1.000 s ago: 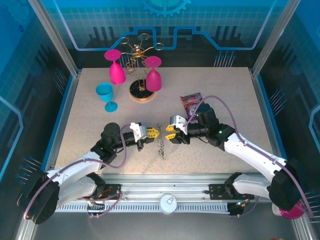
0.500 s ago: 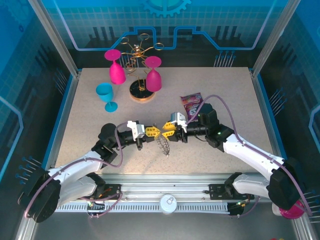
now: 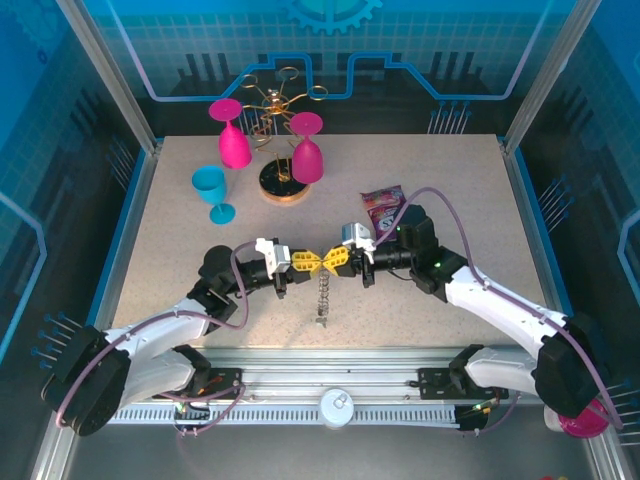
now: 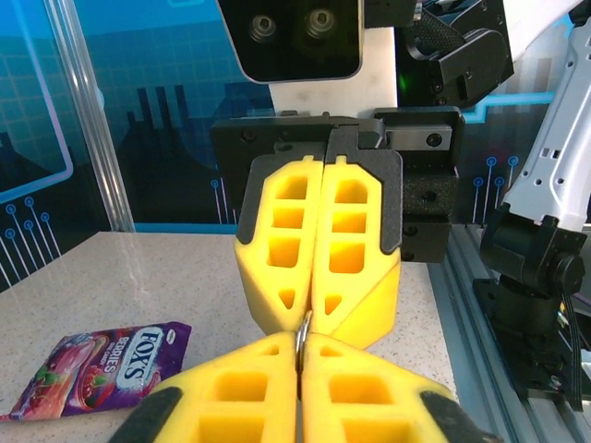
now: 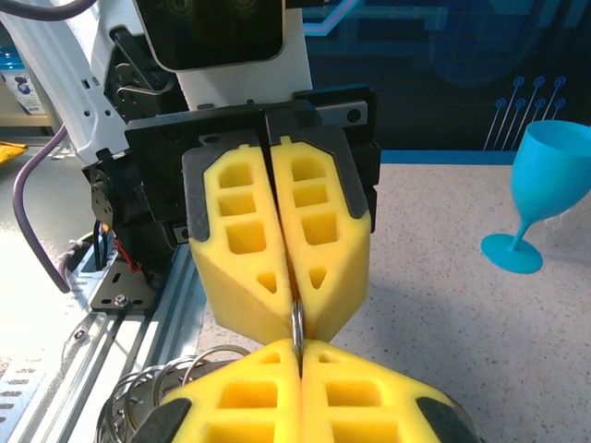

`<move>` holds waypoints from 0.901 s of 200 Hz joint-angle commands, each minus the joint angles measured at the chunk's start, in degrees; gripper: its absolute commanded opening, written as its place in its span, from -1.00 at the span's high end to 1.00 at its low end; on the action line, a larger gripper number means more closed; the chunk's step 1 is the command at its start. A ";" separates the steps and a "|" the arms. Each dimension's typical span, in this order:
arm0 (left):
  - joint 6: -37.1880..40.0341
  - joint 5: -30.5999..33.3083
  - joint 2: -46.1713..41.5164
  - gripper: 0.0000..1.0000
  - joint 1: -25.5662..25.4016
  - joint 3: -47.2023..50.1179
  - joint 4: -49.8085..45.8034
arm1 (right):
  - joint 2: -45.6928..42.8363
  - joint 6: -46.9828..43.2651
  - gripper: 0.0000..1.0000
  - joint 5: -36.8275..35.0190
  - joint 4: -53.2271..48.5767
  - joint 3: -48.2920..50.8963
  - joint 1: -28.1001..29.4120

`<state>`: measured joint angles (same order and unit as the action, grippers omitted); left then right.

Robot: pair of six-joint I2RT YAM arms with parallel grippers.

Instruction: Put the keys on the keyring

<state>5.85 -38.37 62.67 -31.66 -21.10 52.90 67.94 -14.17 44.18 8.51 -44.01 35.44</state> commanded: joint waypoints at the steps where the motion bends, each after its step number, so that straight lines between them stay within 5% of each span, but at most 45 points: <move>1: 1.97 1.97 -1.78 0.61 -0.31 -0.20 -1.48 | -0.59 -4.72 1.00 -0.89 -6.65 -3.96 0.40; 67: 14.10 6.37 -7.69 0.54 -0.34 -7.24 -32.27 | 4.81 -23.79 1.00 -17.07 -40.01 -19.81 5.07; 95: 15.20 6.46 -8.01 0.55 -0.36 -8.01 -33.84 | 7.82 -27.44 1.00 -23.16 -46.00 -24.73 7.50; 180: 16.83 4.66 -5.82 0.66 -0.35 -10.01 -35.80 | 10.36 -28.19 1.00 -23.02 -46.75 -29.24 10.38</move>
<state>21.41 -32.64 56.47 -31.79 -28.95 17.80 77.52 -41.21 20.86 -37.01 -70.76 44.31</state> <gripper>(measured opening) 0.174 0.056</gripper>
